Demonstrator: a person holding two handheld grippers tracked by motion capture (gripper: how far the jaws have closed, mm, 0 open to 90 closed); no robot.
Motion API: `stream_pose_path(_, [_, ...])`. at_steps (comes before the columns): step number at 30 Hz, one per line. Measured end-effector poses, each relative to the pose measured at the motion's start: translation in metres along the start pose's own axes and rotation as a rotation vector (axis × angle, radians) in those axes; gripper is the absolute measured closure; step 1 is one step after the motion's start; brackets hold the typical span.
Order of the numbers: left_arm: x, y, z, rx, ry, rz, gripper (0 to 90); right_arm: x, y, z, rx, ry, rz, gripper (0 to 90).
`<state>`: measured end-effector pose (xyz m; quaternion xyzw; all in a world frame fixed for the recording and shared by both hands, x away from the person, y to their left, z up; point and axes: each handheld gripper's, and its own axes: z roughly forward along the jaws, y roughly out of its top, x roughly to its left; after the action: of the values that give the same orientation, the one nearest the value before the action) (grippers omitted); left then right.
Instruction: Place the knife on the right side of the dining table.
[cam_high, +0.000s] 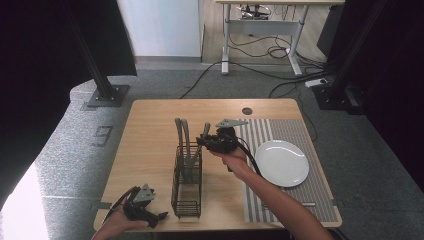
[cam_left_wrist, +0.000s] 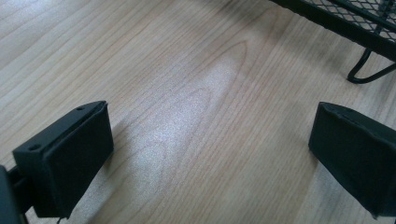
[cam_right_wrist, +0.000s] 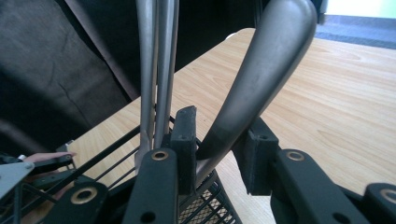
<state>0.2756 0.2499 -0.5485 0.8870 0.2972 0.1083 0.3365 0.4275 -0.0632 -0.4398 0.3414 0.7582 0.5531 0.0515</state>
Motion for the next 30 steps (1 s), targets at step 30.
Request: stream_pose_path(30, [0.0,0.0,0.0,0.001,-0.002,0.001,0.0,0.006,0.026,-0.047,-0.175,0.105,0.073,82.8])
